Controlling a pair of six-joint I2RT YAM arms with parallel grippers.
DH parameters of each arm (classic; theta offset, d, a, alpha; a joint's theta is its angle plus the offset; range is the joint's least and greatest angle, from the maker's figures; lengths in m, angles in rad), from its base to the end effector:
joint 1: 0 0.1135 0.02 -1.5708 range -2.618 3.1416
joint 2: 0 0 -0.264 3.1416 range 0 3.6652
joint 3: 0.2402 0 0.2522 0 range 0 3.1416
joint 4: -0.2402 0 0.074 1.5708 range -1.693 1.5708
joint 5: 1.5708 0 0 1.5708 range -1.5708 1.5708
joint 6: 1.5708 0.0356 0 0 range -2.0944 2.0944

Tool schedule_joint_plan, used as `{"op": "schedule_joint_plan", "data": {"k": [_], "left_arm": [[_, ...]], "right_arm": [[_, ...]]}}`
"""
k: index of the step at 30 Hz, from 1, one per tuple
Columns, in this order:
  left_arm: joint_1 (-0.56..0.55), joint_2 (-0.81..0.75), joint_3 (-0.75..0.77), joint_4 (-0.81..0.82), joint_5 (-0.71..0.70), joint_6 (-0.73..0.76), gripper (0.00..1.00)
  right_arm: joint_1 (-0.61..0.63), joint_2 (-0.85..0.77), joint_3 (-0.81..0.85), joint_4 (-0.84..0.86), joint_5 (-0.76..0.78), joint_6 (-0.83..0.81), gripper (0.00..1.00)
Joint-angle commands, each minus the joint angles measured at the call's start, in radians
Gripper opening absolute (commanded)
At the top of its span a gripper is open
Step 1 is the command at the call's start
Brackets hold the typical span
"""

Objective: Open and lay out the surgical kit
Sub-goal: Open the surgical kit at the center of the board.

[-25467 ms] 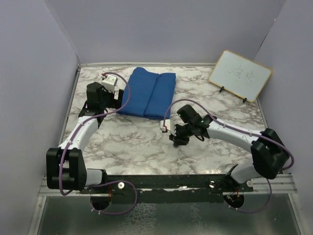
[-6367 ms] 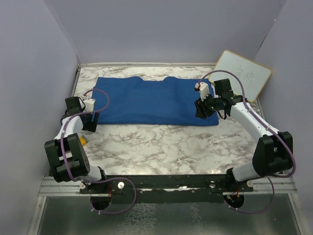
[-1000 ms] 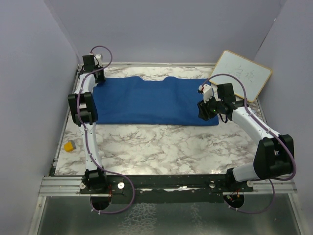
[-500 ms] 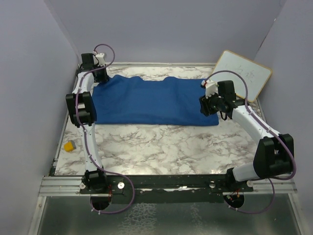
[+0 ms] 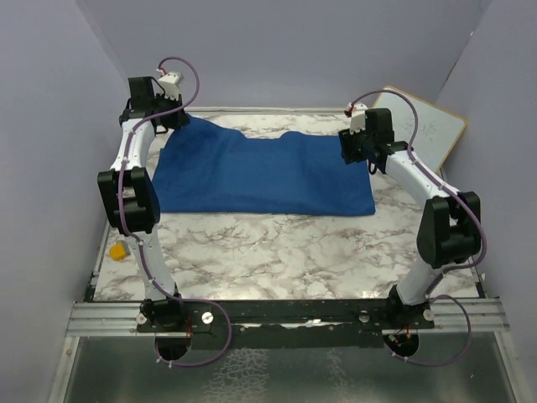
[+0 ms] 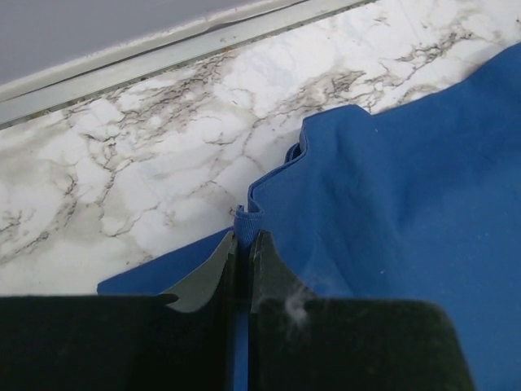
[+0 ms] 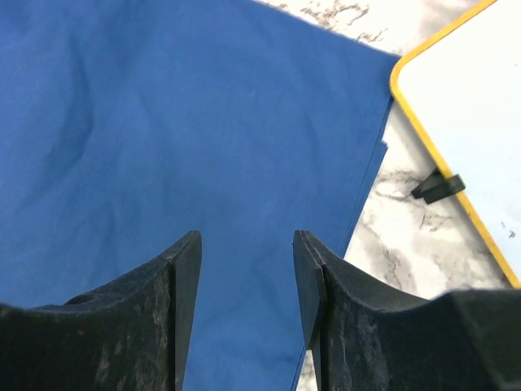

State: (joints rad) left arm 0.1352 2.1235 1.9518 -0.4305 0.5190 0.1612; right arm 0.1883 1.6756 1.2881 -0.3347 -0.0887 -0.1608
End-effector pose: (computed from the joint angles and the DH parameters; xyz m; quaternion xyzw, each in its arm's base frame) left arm 0.4945 0.0494 0.2960 0.1306 0.8537 -0.1582 0.4786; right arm 0.3719 0.0741 0.2667 -0.1761 0.8934 0.0461 0.4107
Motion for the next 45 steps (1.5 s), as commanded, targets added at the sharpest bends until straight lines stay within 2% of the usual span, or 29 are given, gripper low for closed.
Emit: {"op": "schedule_joint_plan", "data": {"k": [1, 11, 18, 34, 45], "left_arm": [[-0.006, -0.106, -0.075, 0.02, 0.085, 0.049, 0.0], [-0.01, -0.309, -0.291, 0.021, 0.206, 0.157, 0.0], [-0.014, -0.375, -0.404, 0.027, 0.212, 0.182, 0.0], [-0.048, -0.35, -0.441, 0.067, 0.205, 0.124, 0.0], [-0.076, -0.346, -0.461, 0.091, 0.181, 0.115, 0.0]], "right_arm": [[-0.015, 0.128, 0.13, 0.047, 0.076, 0.068, 0.5], [-0.043, 0.334, 0.304, 0.07, 0.088, 0.144, 0.53], [-0.072, 0.433, 0.394, 0.055, 0.085, 0.177, 0.56], [-0.102, 0.624, 0.585, 0.015, 0.1, 0.232, 0.56], [-0.114, 0.69, 0.627, 0.034, 0.112, 0.261, 0.56]]}}
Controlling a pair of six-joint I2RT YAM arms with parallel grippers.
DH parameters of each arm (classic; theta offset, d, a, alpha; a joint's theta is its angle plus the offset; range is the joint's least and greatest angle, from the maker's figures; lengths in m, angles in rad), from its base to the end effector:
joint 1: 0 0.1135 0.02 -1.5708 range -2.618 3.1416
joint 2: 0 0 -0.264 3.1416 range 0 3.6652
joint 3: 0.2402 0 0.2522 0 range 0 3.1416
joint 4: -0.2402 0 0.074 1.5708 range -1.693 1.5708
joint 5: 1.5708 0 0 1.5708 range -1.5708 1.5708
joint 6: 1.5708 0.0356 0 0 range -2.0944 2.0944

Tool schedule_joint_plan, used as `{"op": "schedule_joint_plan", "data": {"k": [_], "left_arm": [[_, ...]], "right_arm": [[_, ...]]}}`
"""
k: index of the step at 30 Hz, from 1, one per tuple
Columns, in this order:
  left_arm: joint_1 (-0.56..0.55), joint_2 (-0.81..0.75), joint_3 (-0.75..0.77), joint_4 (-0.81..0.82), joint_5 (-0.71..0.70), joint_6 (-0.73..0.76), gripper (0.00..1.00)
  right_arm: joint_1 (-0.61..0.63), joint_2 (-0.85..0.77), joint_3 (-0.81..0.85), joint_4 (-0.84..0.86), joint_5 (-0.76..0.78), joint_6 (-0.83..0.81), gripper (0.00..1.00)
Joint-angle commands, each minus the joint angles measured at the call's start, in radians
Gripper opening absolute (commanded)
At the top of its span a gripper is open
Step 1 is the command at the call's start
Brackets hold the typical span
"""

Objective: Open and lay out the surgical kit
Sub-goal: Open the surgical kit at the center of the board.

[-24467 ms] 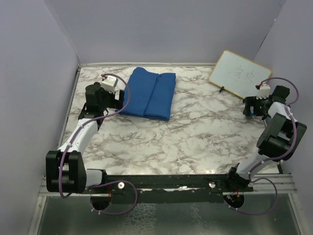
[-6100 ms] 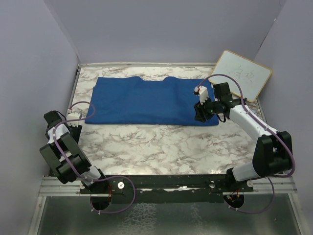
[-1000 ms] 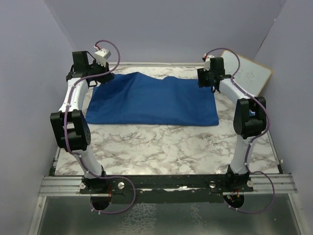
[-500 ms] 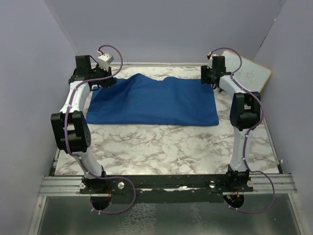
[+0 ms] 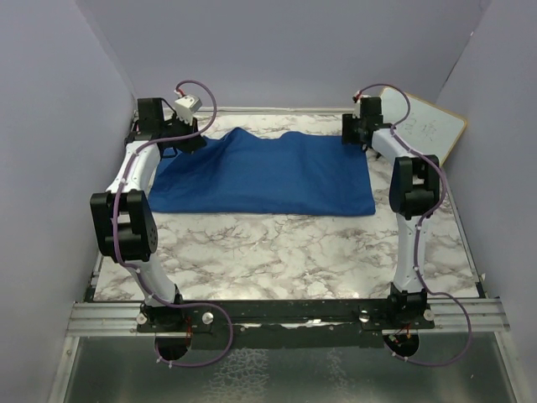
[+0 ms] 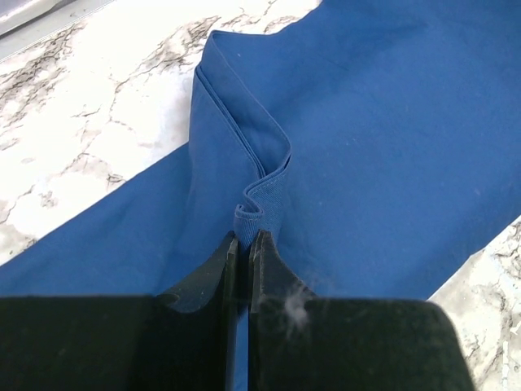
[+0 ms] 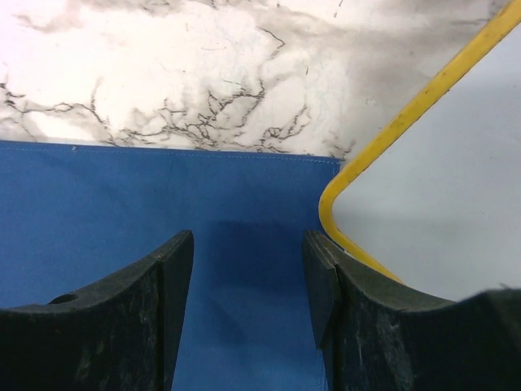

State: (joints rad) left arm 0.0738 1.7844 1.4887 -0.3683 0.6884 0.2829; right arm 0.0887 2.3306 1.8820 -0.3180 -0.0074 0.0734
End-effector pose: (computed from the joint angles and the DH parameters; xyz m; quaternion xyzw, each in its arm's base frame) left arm 0.4083 0.0075 0.2950 0.2353 0.8262 -0.2254 0.4596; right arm 0.5254 0.0470 0.1767 -0.0085 0.9202 0.0351 0.3898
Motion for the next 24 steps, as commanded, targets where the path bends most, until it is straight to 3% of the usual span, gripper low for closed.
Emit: {"op": "schedule_joint_plan", "data": {"k": [1, 14, 24], "left_arm": [[-0.018, -0.006, 0.002, 0.029, 0.009, -0.008, 0.0], [-0.035, 0.01, 0.008, 0.029, -0.016, -0.008, 0.0], [-0.039, 0.018, 0.012, 0.028, -0.018, -0.008, 0.0]], "right_arm": [[-0.016, 0.038, 0.036, 0.019, 0.035, 0.03, 0.56], [-0.034, 0.09, 0.057, 0.046, 0.064, 0.041, 0.57], [-0.035, 0.055, -0.028, 0.107, 0.102, 0.057, 0.58]]}}
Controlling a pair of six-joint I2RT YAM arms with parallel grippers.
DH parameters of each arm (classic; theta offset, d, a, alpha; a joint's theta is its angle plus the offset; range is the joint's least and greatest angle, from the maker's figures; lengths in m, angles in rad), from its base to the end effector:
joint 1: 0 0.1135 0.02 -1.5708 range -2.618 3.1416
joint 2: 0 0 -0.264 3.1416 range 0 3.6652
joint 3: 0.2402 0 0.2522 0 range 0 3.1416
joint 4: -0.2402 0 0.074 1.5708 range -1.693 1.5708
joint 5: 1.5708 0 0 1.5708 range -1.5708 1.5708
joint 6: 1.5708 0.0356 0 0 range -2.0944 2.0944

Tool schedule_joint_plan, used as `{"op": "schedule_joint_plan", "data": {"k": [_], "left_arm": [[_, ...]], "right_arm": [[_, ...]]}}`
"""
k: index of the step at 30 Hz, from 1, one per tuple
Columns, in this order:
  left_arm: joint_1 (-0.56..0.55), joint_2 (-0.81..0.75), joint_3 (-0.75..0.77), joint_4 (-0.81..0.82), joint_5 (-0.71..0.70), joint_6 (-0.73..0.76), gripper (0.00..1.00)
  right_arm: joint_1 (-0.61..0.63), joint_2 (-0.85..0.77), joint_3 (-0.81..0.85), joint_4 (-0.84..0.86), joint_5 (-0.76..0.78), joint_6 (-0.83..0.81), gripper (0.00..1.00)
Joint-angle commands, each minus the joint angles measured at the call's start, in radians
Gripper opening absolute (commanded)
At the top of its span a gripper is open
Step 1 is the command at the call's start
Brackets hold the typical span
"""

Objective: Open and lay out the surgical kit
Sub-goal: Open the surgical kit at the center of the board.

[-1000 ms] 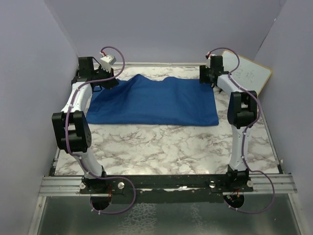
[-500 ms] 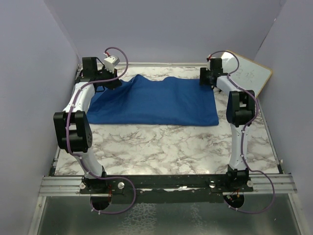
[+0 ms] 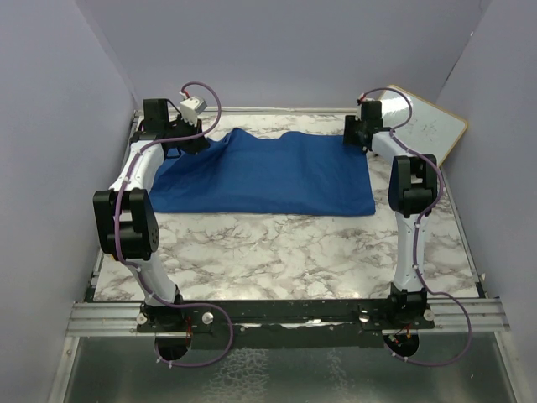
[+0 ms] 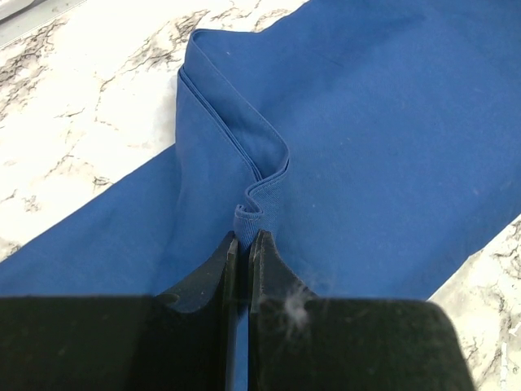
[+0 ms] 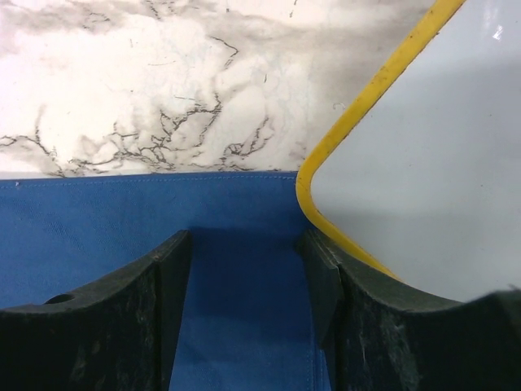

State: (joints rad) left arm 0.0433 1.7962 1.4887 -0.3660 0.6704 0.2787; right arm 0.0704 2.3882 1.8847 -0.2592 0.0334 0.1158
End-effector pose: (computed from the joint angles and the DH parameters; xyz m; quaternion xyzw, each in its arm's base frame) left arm 0.4109 -0.0043 0.2903 0.2416 0.8282 -0.2269 0.4518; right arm 0.5340 0.0365 0.1528 0.0274 0.9190 0.0213 0.3928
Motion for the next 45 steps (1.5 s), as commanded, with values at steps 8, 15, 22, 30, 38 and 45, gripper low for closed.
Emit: {"op": "schedule_joint_plan", "data": {"k": [8, 15, 22, 30, 38, 45], "left_arm": [[-0.01, 0.008, 0.013, 0.026, -0.005, -0.006, 0.0], [-0.011, 0.002, 0.006, 0.026, -0.011, -0.003, 0.0], [-0.012, -0.004, -0.002, 0.026, -0.019, 0.003, 0.0], [-0.011, -0.001, -0.004, 0.026, -0.027, 0.013, 0.0], [-0.011, 0.001, 0.0, 0.023, -0.054, 0.019, 0.0], [-0.011, 0.002, 0.013, 0.021, -0.076, 0.018, 0.0]], "right_arm": [[-0.017, 0.005, -0.043, 0.053, 0.072, 0.015, 0.63], [-0.017, 0.055, 0.002, 0.012, 0.007, 0.021, 0.64], [-0.017, 0.085, 0.026, -0.004, -0.034, 0.019, 0.52], [-0.018, 0.086, 0.054, -0.018, -0.049, -0.001, 0.24], [-0.02, 0.029, 0.043, 0.002, -0.067, -0.035, 0.01], [-0.026, -0.066, -0.005, 0.044, -0.18, -0.048, 0.01]]}}
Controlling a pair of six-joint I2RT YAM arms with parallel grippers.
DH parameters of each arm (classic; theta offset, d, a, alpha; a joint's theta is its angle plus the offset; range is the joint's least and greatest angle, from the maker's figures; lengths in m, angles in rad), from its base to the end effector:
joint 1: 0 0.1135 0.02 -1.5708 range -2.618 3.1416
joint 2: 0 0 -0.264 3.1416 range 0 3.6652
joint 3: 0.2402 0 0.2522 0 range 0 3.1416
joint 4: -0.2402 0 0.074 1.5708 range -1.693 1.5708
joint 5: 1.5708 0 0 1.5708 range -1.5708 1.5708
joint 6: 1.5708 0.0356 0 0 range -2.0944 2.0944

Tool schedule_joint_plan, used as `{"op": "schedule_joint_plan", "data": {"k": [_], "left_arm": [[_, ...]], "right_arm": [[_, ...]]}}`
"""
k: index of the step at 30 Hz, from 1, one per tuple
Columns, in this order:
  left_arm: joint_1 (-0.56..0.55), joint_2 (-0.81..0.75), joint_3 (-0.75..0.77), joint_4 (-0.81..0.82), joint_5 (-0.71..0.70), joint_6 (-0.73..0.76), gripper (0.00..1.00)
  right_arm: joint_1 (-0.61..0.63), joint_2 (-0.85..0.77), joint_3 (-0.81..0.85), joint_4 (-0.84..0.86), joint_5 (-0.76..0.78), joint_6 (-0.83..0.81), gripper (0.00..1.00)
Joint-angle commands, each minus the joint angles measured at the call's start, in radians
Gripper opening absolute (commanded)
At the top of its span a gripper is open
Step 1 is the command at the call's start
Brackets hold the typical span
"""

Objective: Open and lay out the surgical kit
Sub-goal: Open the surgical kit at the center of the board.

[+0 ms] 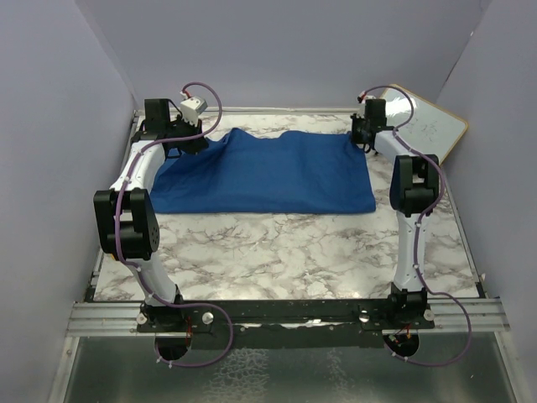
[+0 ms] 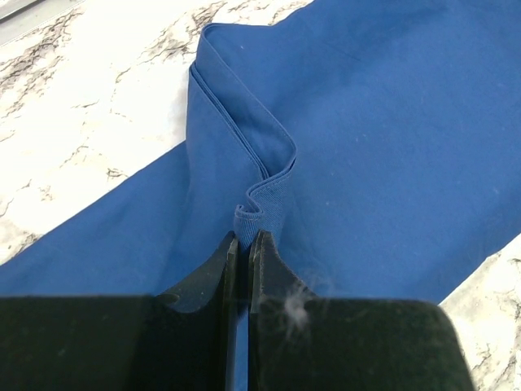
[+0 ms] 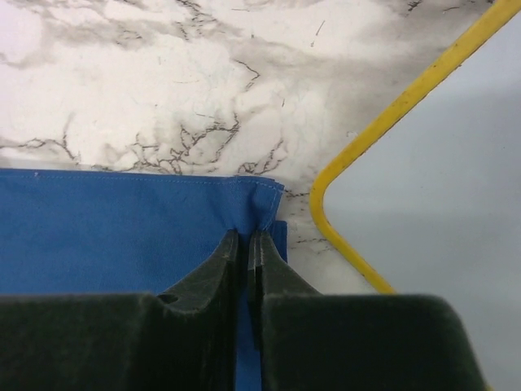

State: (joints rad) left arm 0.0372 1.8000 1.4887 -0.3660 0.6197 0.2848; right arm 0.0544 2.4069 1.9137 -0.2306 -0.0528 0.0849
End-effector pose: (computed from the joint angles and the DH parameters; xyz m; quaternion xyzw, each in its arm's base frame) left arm 0.4123 -0.0053 0.2881 0.2368 0.8361 -0.2055 0.4502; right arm 0.5413 0.0314 0.1548 0.0031 0.9114 0.0526 0.4081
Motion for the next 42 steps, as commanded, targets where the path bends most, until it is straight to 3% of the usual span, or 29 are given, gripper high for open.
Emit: {"op": "schedule_joint_plan", "data": {"k": [1, 14, 21, 25, 34, 42], "left_arm": [[-0.005, -0.002, 0.016, 0.022, -0.027, 0.009, 0.0], [-0.005, -0.01, 0.033, 0.021, -0.046, 0.0, 0.0], [-0.005, -0.051, 0.034, -0.005, -0.112, 0.06, 0.0], [-0.005, -0.089, 0.023, -0.063, -0.138, 0.133, 0.0], [-0.005, -0.212, -0.175, -0.172, -0.142, 0.265, 0.0], [-0.007, -0.31, -0.351, -0.216, -0.163, 0.322, 0.0]], "right_arm": [[-0.011, -0.1, -0.044, 0.024, -0.111, -0.018, 0.01], [-0.011, -0.26, -0.19, 0.099, -0.231, -0.087, 0.01], [-0.011, -0.435, -0.375, 0.116, -0.248, -0.204, 0.01], [-0.013, -0.546, -0.481, 0.035, -0.243, -0.3, 0.01], [-0.014, -0.739, -0.767, -0.09, -0.229, -0.422, 0.01], [-0.014, -0.757, -0.853, -0.206, -0.243, -0.445, 0.01]]}}
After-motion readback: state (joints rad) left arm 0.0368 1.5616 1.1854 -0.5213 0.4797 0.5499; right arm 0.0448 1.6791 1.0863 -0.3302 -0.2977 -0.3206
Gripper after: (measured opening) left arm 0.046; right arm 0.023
